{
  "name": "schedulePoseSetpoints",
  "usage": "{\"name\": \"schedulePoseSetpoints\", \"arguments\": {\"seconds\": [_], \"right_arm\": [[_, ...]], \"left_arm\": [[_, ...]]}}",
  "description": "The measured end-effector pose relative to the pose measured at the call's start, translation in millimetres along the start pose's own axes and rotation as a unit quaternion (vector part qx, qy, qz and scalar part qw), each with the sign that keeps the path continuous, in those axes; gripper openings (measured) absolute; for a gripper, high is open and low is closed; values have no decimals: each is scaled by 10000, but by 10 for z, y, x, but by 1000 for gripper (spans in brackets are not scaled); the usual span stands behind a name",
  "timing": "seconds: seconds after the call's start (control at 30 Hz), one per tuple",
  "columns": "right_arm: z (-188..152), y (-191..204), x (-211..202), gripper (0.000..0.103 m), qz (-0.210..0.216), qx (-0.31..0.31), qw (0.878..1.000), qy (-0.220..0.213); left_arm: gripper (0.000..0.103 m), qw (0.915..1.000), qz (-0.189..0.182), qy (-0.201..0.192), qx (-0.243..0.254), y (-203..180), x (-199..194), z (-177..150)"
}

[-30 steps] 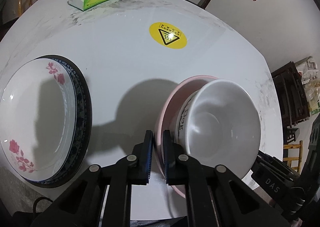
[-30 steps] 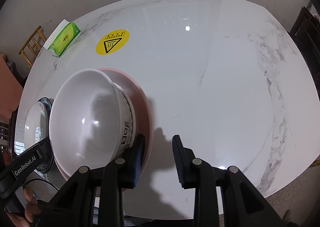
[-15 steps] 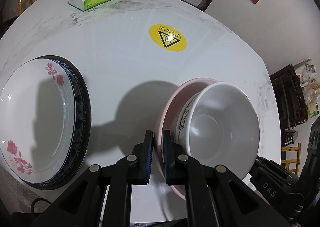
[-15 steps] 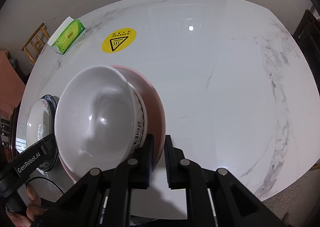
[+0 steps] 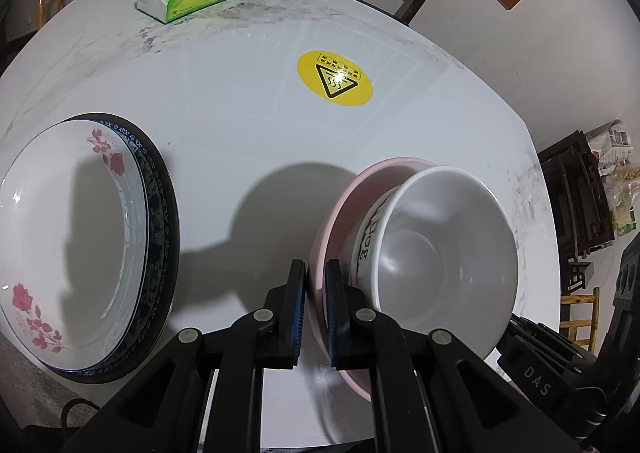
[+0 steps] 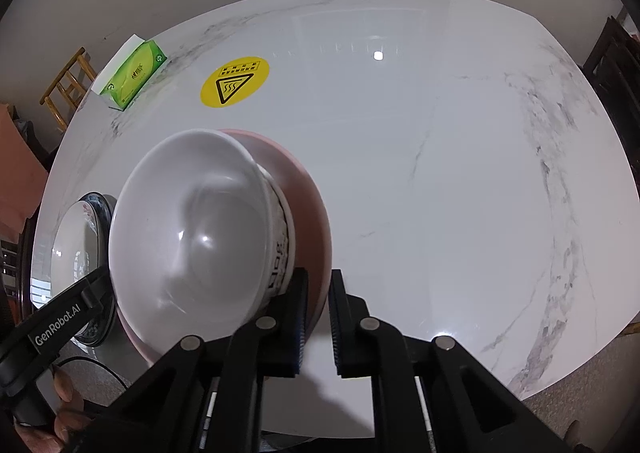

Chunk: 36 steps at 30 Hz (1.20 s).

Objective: Organize plates and bowls
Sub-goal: 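Lift the nested bowl stack with both grippers and carry it over the plates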

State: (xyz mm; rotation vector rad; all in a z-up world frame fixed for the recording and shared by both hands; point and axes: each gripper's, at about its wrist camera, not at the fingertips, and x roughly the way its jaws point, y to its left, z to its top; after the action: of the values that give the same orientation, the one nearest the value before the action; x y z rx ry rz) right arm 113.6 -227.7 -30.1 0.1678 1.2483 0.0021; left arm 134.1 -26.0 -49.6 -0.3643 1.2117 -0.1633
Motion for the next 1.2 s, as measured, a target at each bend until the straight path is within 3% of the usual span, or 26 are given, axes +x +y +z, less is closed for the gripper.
{"name": "schedulePoseSetpoints", "arguments": {"seconds": [0.67,1.2], "right_arm": [[19,0,-40,11,26,2,10000,-6],[68,174,-263,11,73,-211,9995,-202]], "left_arm": [[6,10000,-27,15,48,-8,-15,38],[7,9997,-30,-244,52,52,-336,110]]}}
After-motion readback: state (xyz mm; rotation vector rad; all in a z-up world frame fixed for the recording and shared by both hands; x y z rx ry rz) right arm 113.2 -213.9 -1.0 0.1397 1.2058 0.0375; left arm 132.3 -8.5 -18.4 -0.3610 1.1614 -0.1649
